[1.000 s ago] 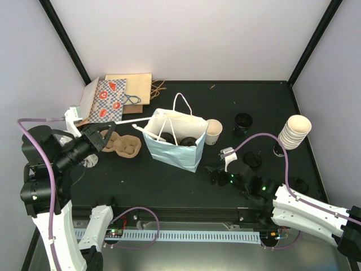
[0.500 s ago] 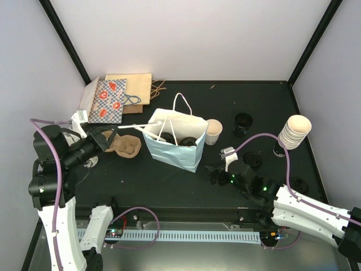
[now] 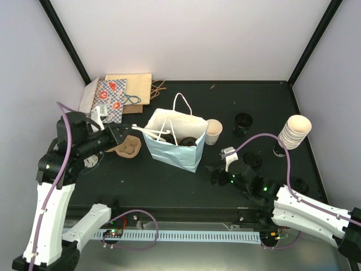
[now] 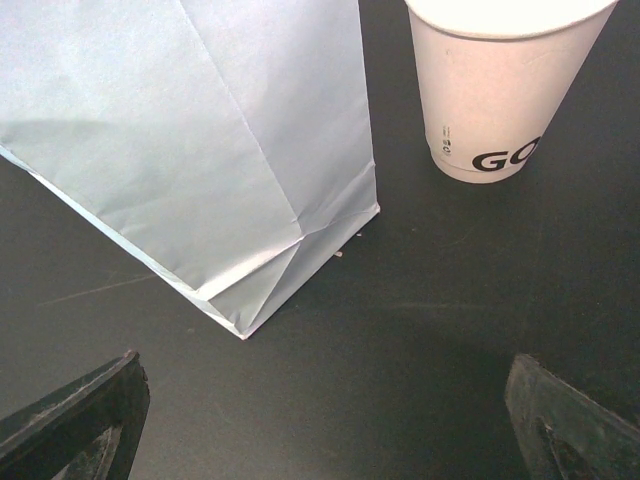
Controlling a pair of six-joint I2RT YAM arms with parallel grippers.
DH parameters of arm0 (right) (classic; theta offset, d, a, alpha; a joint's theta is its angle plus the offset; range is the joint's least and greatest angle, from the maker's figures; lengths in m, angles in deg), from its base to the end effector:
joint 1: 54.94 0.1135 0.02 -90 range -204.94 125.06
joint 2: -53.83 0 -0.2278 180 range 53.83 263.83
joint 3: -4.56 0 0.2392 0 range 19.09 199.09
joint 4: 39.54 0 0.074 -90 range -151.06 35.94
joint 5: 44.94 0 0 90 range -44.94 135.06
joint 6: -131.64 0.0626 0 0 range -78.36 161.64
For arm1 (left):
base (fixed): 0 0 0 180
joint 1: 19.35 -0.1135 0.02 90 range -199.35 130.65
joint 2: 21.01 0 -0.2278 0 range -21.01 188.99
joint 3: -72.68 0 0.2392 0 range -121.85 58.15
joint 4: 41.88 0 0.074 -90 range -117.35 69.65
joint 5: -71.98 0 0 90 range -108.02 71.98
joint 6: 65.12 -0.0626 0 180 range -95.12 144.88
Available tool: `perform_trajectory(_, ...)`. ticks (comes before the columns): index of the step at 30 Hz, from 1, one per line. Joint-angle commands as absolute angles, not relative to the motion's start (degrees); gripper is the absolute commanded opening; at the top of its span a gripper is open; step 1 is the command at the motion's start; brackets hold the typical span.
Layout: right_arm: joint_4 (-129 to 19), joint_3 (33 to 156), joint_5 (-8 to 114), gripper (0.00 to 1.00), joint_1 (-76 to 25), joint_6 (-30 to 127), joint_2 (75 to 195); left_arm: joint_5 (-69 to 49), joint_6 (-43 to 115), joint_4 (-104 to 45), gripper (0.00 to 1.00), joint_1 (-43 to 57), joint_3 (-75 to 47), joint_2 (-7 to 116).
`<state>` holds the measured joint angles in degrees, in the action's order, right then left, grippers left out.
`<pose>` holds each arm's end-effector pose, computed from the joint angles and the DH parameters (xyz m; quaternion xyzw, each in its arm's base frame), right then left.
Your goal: Pack the takeout coffee
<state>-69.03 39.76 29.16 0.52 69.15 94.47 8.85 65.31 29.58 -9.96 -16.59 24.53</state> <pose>0.1249 0.1511 0.1623 -0.1500 0.8677 0.2114 0.4242 0.1416 -0.0521 0.3810 -0.1070 0.8343 -0.3922 0.3724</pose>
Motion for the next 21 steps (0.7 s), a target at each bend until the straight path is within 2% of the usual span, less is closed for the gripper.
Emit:
perform_trajectory(1, -67.5, 39.7, 28.4, 1.0, 0.3, 69.3, 93.9, -2.9, 66.7, 29.1, 0.03, -5.1, -18.2, 27.6)
perform_trajectory(2, -67.5, 39.7, 28.4, 1.0, 0.3, 69.3, 93.8, -4.4, 66.6, 29.6, 0.06, -4.3, -18.5, 28.2)
perform_trajectory(4, -67.7, 39.7, 28.3, 1.0, 0.3, 69.4, 93.8, -5.8, 66.1, 30.2, 0.35, -3.3, -19.1, 29.7)
perform_trajectory(5, -67.7, 39.7, 28.2, 1.0, 0.3, 69.4, 93.7, -5.9, 66.0, 30.6, 0.46, -2.9, -19.4, 30.4)
perform_trajectory(7, -67.8, 39.6, 27.9, 1.0, 0.3, 69.5, 93.5, -5.3, 65.1, 30.7, 0.6, -2.1, -20.4, 31.7)
perform_trajectory(13, -68.7, 39.6, 27.0, 1.0, 0.3, 70.0, 92.4, -5.2, 61.6, 32.5, 0.81, -1.3, -25.8, 33.9)
perform_trajectory(16, -69.9, 39.7, 25.4, 1.0, 0.3, 70.3, 90.3, -7.7, 59.3, 33.6, 0.98, -1.3, -28.7, 33.5)
perform_trajectory(21, -71.5, 40.8, 22.0, 1.0, 0.3, 69.4, 85.0, -16.2, 52.9, 37.5, 0.99, -1.3, -33.6, 32.2)
